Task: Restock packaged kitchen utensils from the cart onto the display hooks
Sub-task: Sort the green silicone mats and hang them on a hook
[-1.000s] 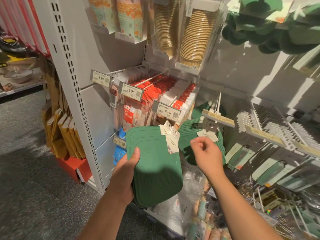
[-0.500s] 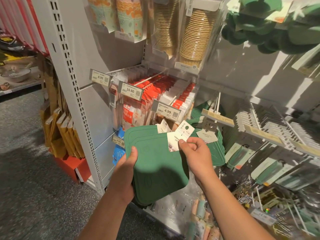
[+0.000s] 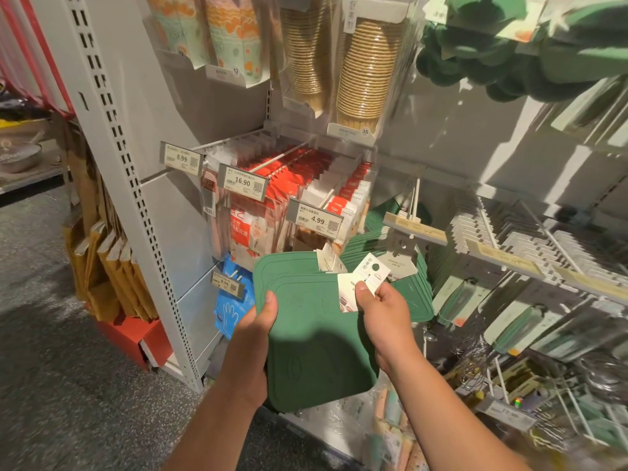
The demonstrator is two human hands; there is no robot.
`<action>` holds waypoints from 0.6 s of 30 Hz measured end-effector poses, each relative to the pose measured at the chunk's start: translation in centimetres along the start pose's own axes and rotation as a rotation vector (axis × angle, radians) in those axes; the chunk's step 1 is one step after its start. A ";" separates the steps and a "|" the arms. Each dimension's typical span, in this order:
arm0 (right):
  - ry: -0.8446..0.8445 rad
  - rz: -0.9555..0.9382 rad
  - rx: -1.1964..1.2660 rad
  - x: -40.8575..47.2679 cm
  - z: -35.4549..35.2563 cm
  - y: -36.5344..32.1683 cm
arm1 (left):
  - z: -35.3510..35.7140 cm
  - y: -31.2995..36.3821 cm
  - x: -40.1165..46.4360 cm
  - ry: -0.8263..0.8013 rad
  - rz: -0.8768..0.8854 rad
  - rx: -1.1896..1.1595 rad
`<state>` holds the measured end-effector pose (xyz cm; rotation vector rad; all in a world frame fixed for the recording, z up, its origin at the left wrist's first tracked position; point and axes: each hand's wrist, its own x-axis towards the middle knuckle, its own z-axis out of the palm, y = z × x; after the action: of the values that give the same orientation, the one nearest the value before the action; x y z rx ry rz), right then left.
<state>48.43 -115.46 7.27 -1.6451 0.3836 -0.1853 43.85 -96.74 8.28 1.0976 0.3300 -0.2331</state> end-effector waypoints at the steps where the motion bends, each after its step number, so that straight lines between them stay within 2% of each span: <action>1: 0.006 -0.001 -0.009 0.0 -0.1 0.1 | 0.1 0.0 -0.1 0.000 -0.007 -0.004; 8: -0.031 0.006 -0.015 -0.3 0.1 0.2 | 0.5 0.4 -0.9 -0.088 -0.028 -0.069; 18: -0.071 -0.035 -0.063 -0.4 -0.1 1.0 | 0.3 0.3 -1.8 -0.126 -0.029 -0.212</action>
<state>47.90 -115.49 6.31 -1.7160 0.3090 -0.1417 42.34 -96.81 9.36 0.8657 0.2514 -0.2852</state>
